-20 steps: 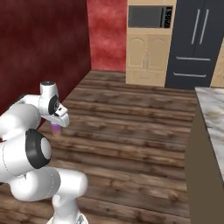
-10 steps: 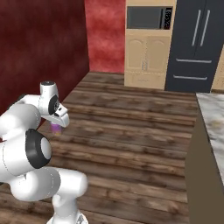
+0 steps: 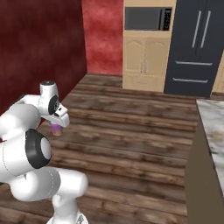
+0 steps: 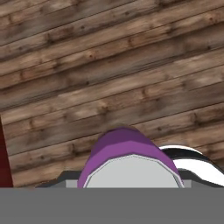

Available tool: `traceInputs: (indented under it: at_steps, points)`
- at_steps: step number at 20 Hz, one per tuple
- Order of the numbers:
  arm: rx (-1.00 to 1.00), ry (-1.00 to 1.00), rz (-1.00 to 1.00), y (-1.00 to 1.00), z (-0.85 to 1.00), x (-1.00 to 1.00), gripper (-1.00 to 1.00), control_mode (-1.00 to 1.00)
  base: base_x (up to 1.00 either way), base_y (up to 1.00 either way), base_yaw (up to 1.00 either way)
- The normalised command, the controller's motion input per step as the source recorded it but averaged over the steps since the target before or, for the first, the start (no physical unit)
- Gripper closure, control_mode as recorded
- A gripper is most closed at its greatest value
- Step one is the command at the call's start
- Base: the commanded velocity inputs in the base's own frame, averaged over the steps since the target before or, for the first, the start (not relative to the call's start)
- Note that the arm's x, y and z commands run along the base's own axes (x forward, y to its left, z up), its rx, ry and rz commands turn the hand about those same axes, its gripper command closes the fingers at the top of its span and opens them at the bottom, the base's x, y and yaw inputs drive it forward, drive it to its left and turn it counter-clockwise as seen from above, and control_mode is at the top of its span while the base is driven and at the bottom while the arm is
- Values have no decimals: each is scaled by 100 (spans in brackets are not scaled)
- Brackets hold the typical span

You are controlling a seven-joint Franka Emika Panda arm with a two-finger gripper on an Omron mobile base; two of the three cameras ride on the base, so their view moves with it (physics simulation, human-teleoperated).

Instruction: Four empty soda cans are scattered around the kitchen. Gather all the cans and cluster them next to the stove for recycling.

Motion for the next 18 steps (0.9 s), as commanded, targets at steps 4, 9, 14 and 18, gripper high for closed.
traceInputs:
  at_steps: [4,9,14,18]
  points:
    - [0,0,0,0,0,0,100,100,56,-28,0]
    - [0,0,0,0,0,0,100,100,56,-27,0]
    - [0,0,0,0,0,0,100,100,57,-25,0]
    - [0,0,0,0,0,0,100,100,57,-25,0]
